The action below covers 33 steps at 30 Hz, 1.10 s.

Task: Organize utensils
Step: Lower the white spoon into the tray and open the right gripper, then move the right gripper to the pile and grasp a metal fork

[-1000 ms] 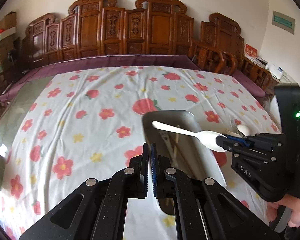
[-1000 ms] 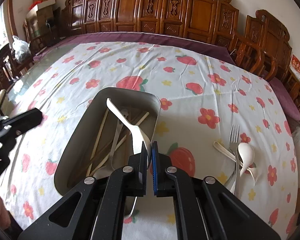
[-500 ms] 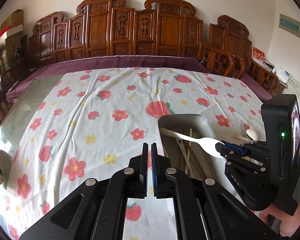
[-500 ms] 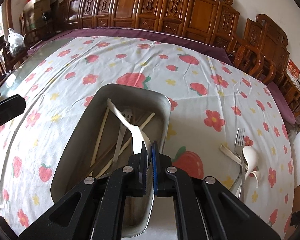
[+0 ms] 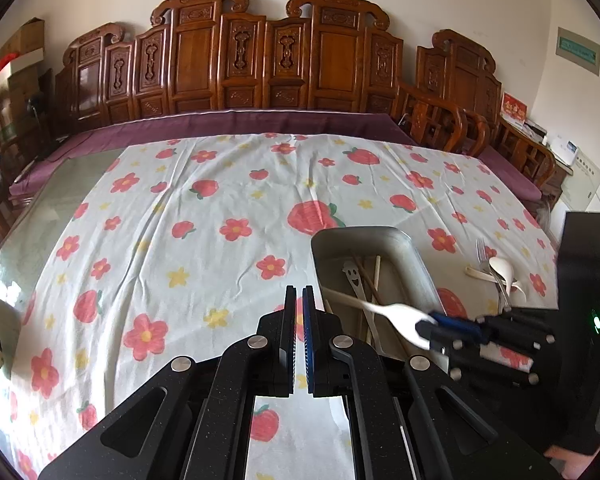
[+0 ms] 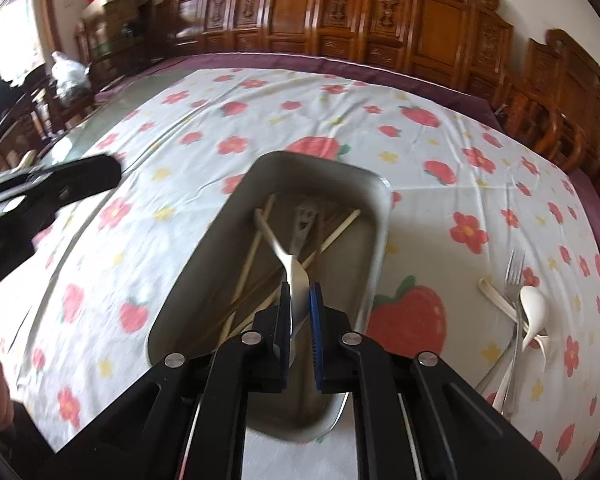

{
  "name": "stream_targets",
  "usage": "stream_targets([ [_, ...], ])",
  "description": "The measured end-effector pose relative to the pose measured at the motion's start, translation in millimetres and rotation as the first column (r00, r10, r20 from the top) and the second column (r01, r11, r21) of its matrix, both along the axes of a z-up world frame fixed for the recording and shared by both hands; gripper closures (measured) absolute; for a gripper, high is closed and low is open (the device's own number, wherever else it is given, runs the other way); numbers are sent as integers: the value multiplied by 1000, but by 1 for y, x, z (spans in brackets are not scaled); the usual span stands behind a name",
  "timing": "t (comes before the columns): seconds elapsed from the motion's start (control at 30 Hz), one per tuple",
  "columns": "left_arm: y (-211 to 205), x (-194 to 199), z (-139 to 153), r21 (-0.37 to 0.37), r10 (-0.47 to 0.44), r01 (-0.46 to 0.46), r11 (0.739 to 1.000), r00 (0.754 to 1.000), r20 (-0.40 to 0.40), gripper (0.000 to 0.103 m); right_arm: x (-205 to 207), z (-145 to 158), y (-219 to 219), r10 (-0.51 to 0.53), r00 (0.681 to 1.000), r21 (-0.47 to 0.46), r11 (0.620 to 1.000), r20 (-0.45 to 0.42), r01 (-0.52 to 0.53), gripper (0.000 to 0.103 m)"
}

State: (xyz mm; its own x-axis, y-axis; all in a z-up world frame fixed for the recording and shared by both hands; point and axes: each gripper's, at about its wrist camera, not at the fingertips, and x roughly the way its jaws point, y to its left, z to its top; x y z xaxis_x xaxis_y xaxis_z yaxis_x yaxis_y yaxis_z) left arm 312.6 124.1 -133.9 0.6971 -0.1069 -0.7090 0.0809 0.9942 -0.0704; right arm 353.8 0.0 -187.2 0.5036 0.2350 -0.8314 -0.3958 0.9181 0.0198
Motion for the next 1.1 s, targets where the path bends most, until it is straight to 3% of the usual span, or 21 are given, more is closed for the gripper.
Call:
stream_targets([
  [0.23, -2, -2, 0, -1, -6, 6, 1000, 1000, 2, 101, -15, 1, -3, 83, 994, 106, 992, -72, -75, 81],
  [0.43, -7, -3, 1, -8, -20, 20, 1000, 1000, -2, 100, -25, 13, -24, 76, 996, 124, 990, -53, -69, 80],
  [0.53, -14, -5, 1, -10, -36, 36, 999, 999, 4, 82, -29, 21, -48, 47, 998, 120, 992, -32, -42, 80],
  [0.73, -33, -9, 1, -9, -81, 81, 997, 997, 6, 74, -31, 26, -111, -44, 999, 72, 996, 3, 43, 80],
  [0.9, -50, -13, -3, 1, -115, 115, 993, 993, 6, 52, -31, 20, -169, -133, 991, 34, 991, 17, 133, 80],
  [1.03, -63, -17, -4, 16, -142, 142, 990, 990, 12, 43, -28, 9, -206, -210, 978, 22, 978, 1, 209, 80],
  [1.1, -68, -19, -4, 11, -152, 152, 988, 988, 20, 31, -26, 4, -216, -232, 973, 21, 972, -6, 232, 80],
])
